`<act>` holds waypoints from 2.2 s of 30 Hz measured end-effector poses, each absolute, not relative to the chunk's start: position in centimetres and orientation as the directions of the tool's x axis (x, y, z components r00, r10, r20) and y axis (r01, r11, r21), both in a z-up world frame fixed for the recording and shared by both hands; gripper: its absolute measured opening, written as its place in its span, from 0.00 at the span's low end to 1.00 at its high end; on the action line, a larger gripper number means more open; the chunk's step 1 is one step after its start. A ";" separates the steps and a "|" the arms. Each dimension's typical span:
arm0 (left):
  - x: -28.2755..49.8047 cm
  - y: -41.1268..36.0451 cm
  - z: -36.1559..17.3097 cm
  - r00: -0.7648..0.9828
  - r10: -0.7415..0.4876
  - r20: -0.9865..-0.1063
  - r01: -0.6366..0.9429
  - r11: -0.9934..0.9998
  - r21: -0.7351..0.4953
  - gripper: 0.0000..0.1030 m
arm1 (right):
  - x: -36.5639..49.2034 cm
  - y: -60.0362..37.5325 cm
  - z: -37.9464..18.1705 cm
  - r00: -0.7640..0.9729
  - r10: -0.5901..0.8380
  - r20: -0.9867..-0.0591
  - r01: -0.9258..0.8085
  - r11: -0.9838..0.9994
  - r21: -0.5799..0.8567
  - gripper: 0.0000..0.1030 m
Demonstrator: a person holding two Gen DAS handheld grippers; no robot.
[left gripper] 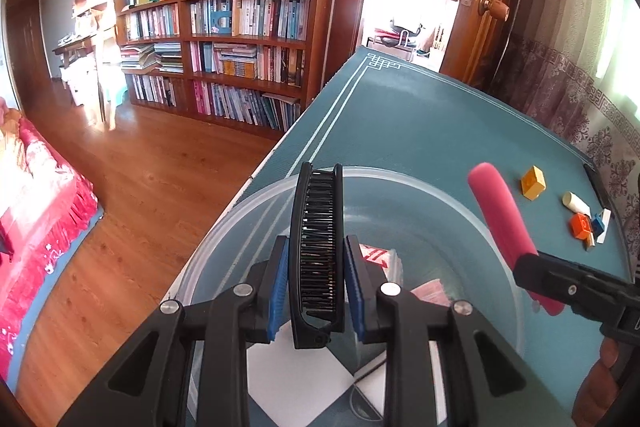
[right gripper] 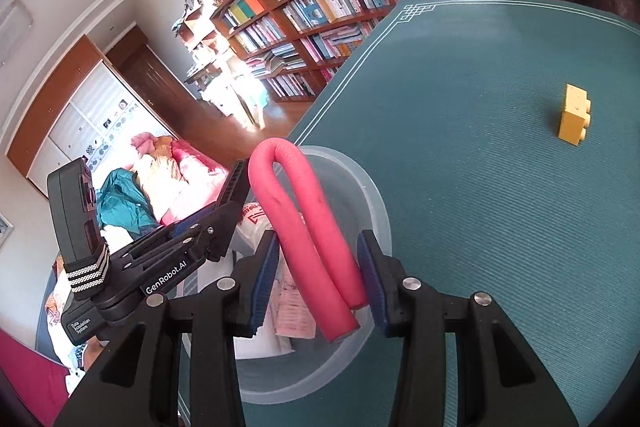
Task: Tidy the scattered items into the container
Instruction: 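Lower the comb and foam tube into the bowl and open both tools, then move both open tools back over the table toward the toy bricks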
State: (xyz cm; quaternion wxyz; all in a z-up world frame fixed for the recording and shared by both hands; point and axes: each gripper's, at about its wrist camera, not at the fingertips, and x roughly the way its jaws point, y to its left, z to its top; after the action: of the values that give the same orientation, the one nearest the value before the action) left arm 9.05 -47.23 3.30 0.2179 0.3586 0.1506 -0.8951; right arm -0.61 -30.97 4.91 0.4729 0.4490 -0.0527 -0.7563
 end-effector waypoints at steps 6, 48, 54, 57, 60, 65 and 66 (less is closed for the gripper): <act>9.6 -47.7 3.2 -0.649 -0.279 -0.708 0.493 -0.863 -0.112 0.31 | -0.4 -32.7 4.5 -0.166 -0.741 -0.650 0.675 -0.566 0.473 0.43; 7.0 -43.8 4.2 -0.659 -0.277 -0.700 0.469 -0.878 -0.095 0.82 | -3.5 -20.4 4.6 -0.475 -0.584 -0.658 0.506 -0.793 0.339 0.47; 5.5 -41.4 4.5 -0.667 -0.249 -0.703 0.428 -0.900 -0.087 0.82 | -5.7 -15.1 4.5 -0.571 -0.496 -0.654 0.373 -0.867 0.332 0.47; 4.6 -39.9 4.5 -0.671 -0.230 -0.705 0.402 -0.911 -0.086 0.82 | -7.0 -12.2 4.4 -0.607 -0.462 -0.646 0.299 -0.886 0.354 0.47; 3.6 -38.2 4.5 -0.674 -0.204 -0.710 0.367 -0.927 -0.082 0.82 | -8.0 -9.2 4.5 -0.638 -0.439 -0.632 0.236 -0.893 0.383 0.47; 1.9 -35.1 4.6 -0.686 -0.154 -0.711 0.299 -0.951 -0.082 0.82 | -9.2 -6.0 4.5 -0.683 -0.385 -0.621 0.152 -0.906 0.395 0.47; 1.6 -34.6 4.6 -0.688 -0.144 -0.711 0.285 -0.955 -0.083 0.82 | -9.4 -5.6 4.3 -0.683 -0.382 -0.623 0.141 -0.905 0.401 0.47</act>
State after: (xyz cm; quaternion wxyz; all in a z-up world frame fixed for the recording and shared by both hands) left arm 1.58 -34.56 4.55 0.1173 0.3771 0.0940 -0.9139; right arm -9.43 -5.64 4.31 0.1449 0.3711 -0.1626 -0.9027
